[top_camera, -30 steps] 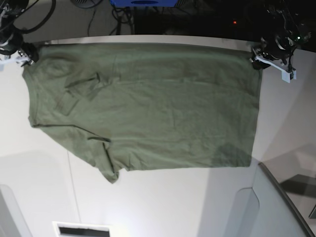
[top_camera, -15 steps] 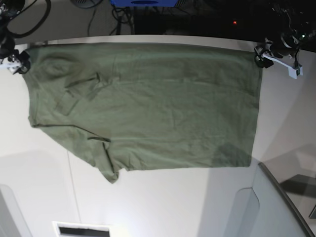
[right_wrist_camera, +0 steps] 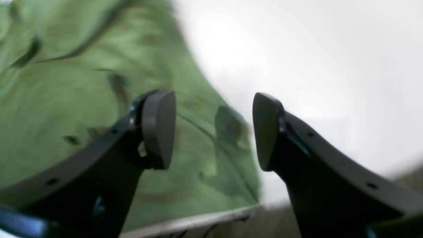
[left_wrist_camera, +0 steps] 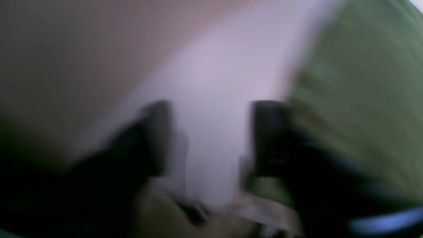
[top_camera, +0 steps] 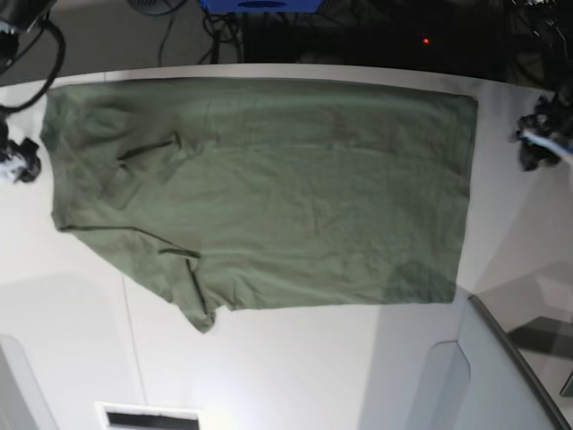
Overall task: Layout the t-shirt on the table in an organized manner, then fold the t-shirt properly
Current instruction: 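Open both grippers and release the folded edge, then move both grippers onto the shirt body and pinch the fabric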
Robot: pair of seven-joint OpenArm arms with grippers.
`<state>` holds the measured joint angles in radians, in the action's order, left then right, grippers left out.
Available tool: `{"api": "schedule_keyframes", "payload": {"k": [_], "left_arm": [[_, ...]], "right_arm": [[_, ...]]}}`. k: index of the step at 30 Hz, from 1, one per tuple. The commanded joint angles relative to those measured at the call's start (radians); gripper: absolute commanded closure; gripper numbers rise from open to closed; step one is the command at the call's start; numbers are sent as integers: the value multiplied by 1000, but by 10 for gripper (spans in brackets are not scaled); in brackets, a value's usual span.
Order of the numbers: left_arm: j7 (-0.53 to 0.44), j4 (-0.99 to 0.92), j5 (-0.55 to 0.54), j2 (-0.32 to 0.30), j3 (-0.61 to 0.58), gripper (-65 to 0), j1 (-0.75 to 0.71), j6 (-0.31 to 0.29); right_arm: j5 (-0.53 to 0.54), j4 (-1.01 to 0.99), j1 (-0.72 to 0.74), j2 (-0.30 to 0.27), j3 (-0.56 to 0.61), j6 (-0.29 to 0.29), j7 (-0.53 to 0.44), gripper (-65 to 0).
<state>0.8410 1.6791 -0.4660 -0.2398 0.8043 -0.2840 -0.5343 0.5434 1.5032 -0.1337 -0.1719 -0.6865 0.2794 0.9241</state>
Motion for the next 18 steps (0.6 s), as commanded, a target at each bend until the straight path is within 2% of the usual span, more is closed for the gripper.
{"api": "schedule_keyframes", "payload": {"k": [1,2,6,9,12,14,15,16,18], "left_arm": [[-13,13,14,-19,-33,-76,27,-14],[-13,11,14,-19,-62,0,53,-20],[-13,-15,86,-11,-155,0,145,-20],[-13,-55,217,-11,-253,0,203,-20],[-13,-109,324,-10,-317,0,239,-20],[-22,-147,358,-10,-336,0,254,-20],[-41,-162,364,-10,-339,0,254,-20],[-75,-187,367,-10,-342,0,256,-20],[-141,-239,369,-8,-343,0,256,-19]], "right_arm": [[5,-14,49,-44,26,-1,-18,-348],[5,-51,78,-59,55,-1,-27,-348],[4,-226,202,-128,178,-1,-116,-348],[4,-352,276,-183,293,-1,-191,-348],[4,-398,309,-226,429,-2,-233,-348],[4,-387,312,-248,537,-6,-241,-345],[4,-370,312,-254,578,-7,-241,-330],[4,-349,311,-254,614,-7,-241,-287],[4,-309,308,-246,660,-7,-234,-147]]}}
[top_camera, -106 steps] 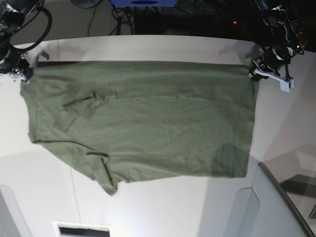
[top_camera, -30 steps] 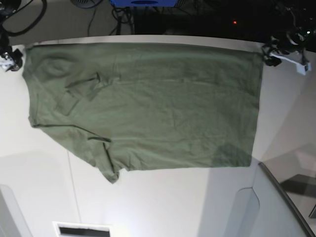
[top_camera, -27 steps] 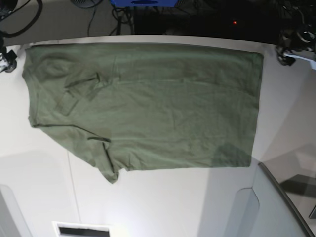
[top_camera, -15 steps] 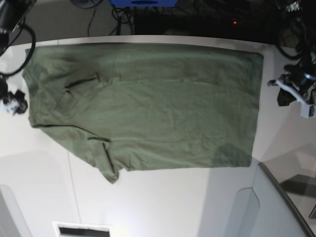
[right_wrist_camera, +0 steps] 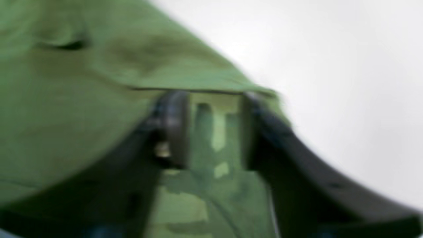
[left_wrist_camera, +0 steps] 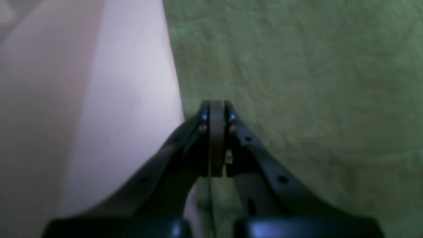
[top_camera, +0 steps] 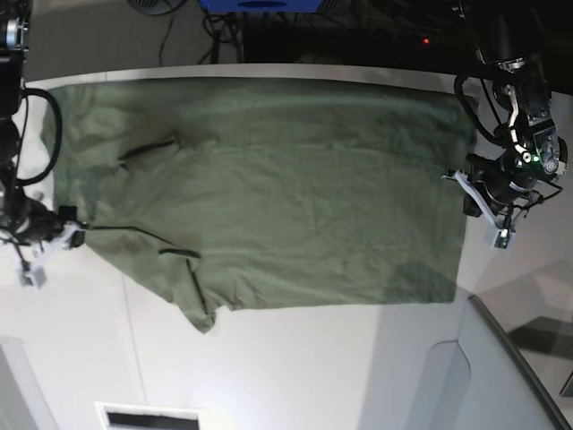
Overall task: Layout the t-shirt on the table in an organized manner, then fold the t-shirt properly
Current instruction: 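Move both grippers onto the shirt body and pinch the fabric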
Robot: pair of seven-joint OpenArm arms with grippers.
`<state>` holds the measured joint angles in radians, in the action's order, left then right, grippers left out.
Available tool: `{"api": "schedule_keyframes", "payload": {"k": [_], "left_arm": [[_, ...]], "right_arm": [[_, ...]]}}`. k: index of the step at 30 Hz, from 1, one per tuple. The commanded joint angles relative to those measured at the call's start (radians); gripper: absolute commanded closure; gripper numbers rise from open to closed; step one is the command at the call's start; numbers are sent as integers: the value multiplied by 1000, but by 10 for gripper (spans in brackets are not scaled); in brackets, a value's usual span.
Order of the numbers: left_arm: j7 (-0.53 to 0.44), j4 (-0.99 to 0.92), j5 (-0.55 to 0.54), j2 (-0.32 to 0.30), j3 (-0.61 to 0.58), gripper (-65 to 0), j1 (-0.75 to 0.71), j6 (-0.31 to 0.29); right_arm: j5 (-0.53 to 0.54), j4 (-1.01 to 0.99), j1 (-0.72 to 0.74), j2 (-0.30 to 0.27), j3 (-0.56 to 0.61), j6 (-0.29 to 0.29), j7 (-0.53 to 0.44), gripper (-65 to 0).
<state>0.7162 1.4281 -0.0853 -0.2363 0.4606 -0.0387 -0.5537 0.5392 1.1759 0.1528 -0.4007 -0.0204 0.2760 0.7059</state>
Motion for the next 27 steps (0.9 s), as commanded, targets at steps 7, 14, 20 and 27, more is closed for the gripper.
{"api": "schedule_keyframes", "payload": {"k": [7,14,20,27], "left_arm": [[-162,-95,-21,-2,-161,0,-2,179],[-171,-97,-14,114,-187,0,27,200],[-171,-103,-14,145,-351,0,52,212],[-174,-108,-14,171,-411,0,61,283]], "right_arm": [[8,-7,26,69,15,-5,-13,-8],[8,-95,40,131,17,-5,-13,-8],[8,-123,43,150,17,-5,-21,-8],[-54,-101,49,135,20,-47,-22,-18]]}}
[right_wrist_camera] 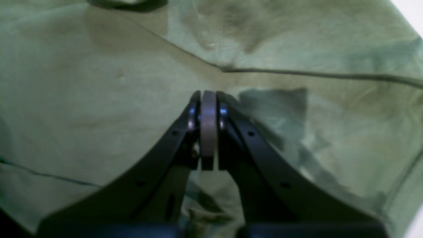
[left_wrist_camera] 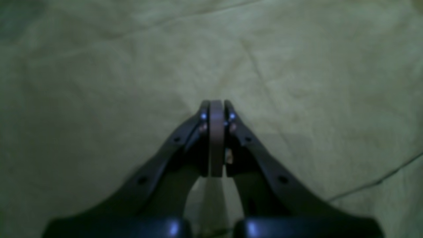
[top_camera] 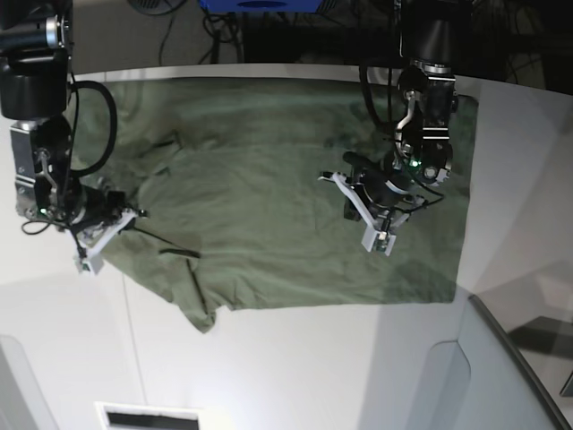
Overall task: Layout the t-shirt on the table in an organized manner, then fold the t-shirt properly
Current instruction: 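Move both grippers onto the shirt body and pinch the fabric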
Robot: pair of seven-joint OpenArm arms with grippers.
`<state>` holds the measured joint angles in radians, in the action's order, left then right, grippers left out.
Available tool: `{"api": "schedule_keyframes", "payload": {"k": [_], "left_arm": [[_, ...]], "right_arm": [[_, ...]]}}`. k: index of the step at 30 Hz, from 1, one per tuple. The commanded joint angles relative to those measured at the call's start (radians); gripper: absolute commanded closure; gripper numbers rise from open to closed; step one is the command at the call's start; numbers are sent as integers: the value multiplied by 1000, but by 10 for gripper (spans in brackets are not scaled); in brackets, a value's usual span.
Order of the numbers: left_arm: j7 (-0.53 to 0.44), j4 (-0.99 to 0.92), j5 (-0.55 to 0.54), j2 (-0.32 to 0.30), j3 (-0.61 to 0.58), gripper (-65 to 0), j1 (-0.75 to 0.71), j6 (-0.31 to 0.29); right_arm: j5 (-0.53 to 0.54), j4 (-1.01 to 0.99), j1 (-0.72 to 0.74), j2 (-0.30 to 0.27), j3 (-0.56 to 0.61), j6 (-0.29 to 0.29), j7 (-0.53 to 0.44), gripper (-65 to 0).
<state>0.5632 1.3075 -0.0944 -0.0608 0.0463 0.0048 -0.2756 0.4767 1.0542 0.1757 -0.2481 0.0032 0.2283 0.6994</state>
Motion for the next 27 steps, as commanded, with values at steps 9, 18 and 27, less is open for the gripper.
{"api": "schedule_keyframes", "payload": {"k": [9,18,27], "left_arm": [[-21,11,-12,-70,7,0,13,6],[-21,11,-12,-92,194,0,-24,8],[-21,13,-12,-98,370,0,-33,6]], "right_arm": [[-487,130,26,17,171,-74,-48,-321],[-551,91,43,49,209,-73,-97,-335],[-551,-28,100,68,209,-73,-116,-329]]}}
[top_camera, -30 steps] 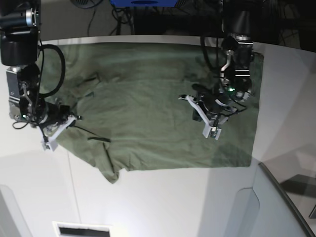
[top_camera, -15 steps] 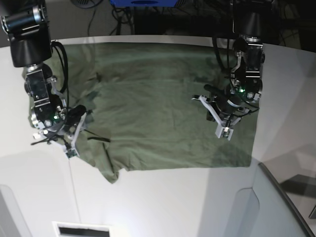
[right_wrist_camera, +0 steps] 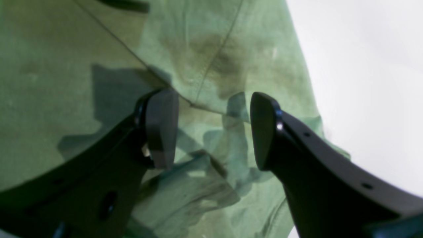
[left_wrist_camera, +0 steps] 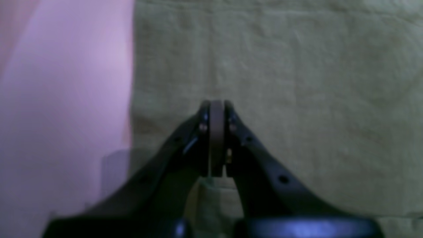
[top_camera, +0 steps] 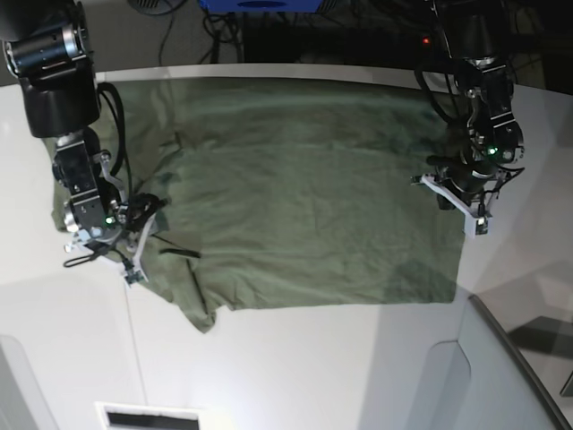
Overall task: Layout the t-shirt on the table in an organized manner, then fold the t-shirt properly
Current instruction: 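Move both grippers onto the shirt body and pinch the fabric, then hold the pinched fabric with both grippers pressed on the shirt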
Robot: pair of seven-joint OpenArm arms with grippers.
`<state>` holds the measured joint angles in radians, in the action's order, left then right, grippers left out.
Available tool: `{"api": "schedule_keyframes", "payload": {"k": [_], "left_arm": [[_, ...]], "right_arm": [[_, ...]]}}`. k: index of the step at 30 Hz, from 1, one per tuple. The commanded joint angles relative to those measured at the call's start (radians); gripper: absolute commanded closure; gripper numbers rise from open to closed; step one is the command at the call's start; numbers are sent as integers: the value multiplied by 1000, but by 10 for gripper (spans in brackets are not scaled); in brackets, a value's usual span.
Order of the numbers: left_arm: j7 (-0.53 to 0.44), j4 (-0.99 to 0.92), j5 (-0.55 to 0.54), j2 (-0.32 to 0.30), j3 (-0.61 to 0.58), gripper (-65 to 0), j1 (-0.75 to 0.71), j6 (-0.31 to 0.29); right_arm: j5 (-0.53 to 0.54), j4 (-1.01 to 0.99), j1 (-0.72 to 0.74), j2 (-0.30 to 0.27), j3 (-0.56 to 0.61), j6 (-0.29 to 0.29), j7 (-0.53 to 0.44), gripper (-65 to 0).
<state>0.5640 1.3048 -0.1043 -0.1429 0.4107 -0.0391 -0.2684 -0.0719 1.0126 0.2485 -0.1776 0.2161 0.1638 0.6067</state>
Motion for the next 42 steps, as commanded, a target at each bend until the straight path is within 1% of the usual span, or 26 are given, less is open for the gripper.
{"api": "schedule_keyframes", "payload": {"k": [1,5,6,7,10,12,15,18,20,24,25,27,29,31,32,36,37,39,40,41,42], "left_arm": [[-22,15,-2,-16,12,0,11,-1],[-22,14,-2,-16,35,0,11,-1],[-22,14,-2,-16,37,0,11,-1],[-22,14,-2,-16,35,0,9,-1],[-22,14,-2,-16,35,0,9,-1],[-22,14,-2,-16,35,0,9,-1],[-22,12,-2,-16,35,0,9,-1],[-22,12,1,-16,35,0,9,-1],[-22,12,2,-16,35,0,9,-1],[-22,12,4,-16,35,0,9,-1],[-22,12,4,-16,35,0,9,-1],[-22,12,4,-16,30,0,9,-1],[-22,0,4,-16,30,0,9,-1],[-22,-24,4,-16,30,0,15,-1],[-22,-38,4,-16,30,0,18,-1],[-23,-69,4,-16,32,0,20,-1],[-32,-69,4,-16,30,0,17,-1],[-65,-70,5,-16,27,0,11,-1],[-80,-72,5,-16,27,0,9,-1],[-85,-72,5,-16,27,0,3,-1],[-91,-72,5,-16,27,0,-3,-1]], "right_arm": [[-3,13,27,-3,-4,-8,-35,-329],[-1,1,27,-3,-4,-8,-44,-326],[-1,-10,28,-3,-4,-8,-46,-317],[-1,-25,33,-3,-4,-8,-47,-288],[-1,-73,44,-3,-5,-8,-49,-176],[1,-93,50,-3,-5,-8,-58,-122],[1,-99,50,-3,-7,-8,-75,-98],[1,-91,50,-3,-7,-8,-75,-45],[1,-91,50,-3,-5,-8,-72,-30],[1,-90,50,-1,-11,-8,-72,-32],[1,-90,50,-1,-11,-8,-70,-42],[1,-90,50,-1,-11,-8,-69,-98],[1,-90,48,-1,-13,-8,-69,-176],[1,-90,47,-1,-13,-8,-69,-221],[1,-90,47,-1,-13,-8,-69,-231],[1,-90,47,-1,-13,-8,-69,-227],[1,-90,47,-1,-13,-8,-69,-212],[1,-90,47,-1,-13,-8,-69,-147],[1,-90,47,-1,-13,-8,-69,-92],[1,-90,47,-1,-13,-8,-69,-56],[1,-90,47,-1,-13,-8,-69,-41]]}}
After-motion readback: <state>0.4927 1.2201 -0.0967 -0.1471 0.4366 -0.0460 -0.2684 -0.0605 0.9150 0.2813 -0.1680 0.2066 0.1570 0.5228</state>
